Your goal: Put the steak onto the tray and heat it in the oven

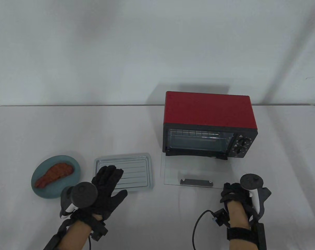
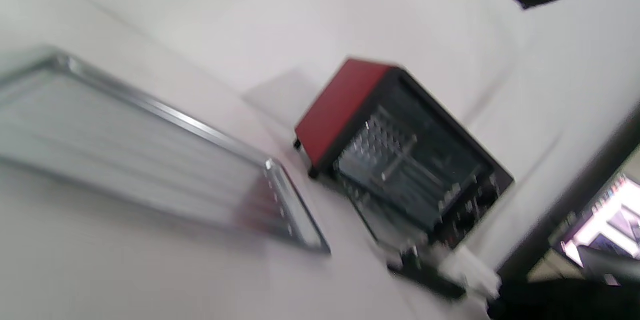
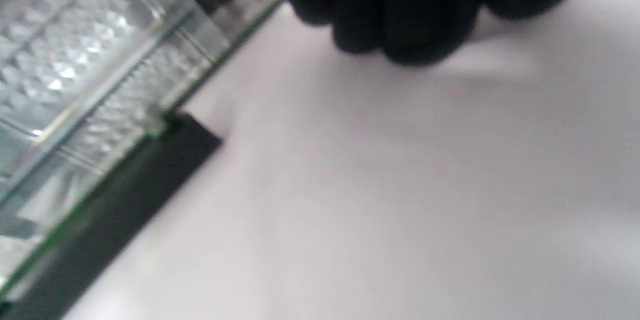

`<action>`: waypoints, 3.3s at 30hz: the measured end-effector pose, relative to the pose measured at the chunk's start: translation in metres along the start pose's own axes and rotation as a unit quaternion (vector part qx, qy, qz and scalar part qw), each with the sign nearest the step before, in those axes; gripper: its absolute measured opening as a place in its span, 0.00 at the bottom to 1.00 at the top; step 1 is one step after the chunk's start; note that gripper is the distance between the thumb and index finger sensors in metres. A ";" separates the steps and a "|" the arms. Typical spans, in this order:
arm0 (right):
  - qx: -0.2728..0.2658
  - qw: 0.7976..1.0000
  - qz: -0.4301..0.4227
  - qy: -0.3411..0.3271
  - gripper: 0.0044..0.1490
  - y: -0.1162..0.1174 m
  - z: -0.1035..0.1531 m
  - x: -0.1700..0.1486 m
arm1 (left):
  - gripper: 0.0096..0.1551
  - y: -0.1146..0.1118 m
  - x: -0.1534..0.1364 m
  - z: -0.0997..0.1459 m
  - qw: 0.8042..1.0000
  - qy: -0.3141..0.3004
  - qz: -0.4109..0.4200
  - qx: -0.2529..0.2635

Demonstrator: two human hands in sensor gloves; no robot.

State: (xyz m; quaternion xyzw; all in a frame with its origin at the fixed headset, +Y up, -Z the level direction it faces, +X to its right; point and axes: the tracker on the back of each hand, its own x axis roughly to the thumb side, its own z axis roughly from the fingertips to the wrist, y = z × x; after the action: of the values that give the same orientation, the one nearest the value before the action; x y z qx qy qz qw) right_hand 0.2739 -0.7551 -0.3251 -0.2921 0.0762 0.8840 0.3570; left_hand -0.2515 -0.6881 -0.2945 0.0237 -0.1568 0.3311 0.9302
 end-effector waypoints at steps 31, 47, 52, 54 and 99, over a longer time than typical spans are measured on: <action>-0.002 0.883 0.161 -0.441 0.51 0.010 0.101 0.066 | 0.25 0.127 -0.282 0.021 0.852 0.519 0.056 0.043; 0.009 0.894 0.109 -0.435 0.50 0.007 0.097 0.062 | 0.26 0.128 -0.271 0.046 0.837 0.436 0.288 0.164; 0.013 0.893 0.095 -0.439 0.50 0.008 0.096 0.063 | 0.26 0.127 -0.212 0.008 0.876 0.360 0.288 0.140; 0.014 0.892 0.092 -0.441 0.50 0.008 0.095 0.063 | 0.26 0.118 -0.190 -0.007 0.888 0.346 0.280 0.114; 0.042 0.894 0.019 -0.445 0.49 0.003 0.096 0.060 | 0.26 0.090 -0.113 -0.055 0.924 0.249 0.167 0.238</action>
State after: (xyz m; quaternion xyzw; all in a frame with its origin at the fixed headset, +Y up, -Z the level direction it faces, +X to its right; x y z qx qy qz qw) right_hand 0.1929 -0.6887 -0.2811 0.1486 -0.0483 0.9242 0.3485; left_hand -0.3755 -0.6787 -0.3873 0.1344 0.1620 0.5047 0.8372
